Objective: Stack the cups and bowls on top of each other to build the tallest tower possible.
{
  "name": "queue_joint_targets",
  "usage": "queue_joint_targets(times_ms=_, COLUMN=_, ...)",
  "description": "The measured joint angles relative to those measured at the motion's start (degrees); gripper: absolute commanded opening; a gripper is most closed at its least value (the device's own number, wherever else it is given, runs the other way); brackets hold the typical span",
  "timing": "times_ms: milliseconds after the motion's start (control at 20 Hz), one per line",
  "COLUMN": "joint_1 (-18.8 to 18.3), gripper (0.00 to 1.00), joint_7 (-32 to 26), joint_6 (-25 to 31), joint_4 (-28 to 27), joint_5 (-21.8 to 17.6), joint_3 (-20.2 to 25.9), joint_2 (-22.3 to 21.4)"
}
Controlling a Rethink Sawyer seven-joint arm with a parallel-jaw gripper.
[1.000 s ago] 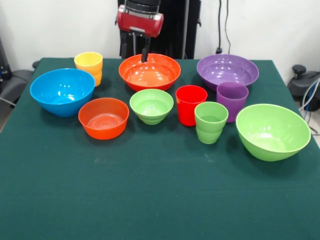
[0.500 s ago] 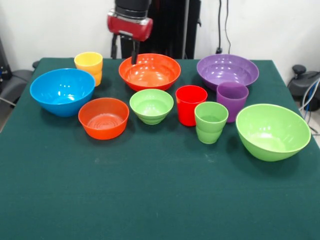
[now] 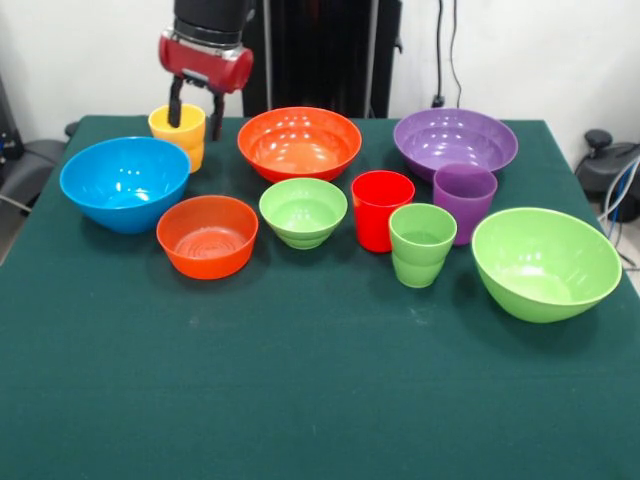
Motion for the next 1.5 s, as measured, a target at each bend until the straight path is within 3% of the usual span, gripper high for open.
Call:
queue_joint_targets(times_ms=450, joint_1=1.9, gripper=1.0, joint_7=0.0, joint_6=0.0, joint_4=-3.9, joint_5=3.7, joint_3=-0.6, joint_2=1.2)
queue_joint_targets(times_ms=750, joint_1=7.2, gripper=1.0, joint_7=0.0, joint_6=0.0, joint_4=-7.2, joint_5=9.7, joint_3=-2.2, joint_2=4.6)
queue_joint_targets(times_ms=1500, joint_1=15.1, gripper=1.0, joint_7=3.6, joint_6=0.0, joint_4=-9.9, joint_5=20.0, joint_3=-4.9, joint_2=8.7)
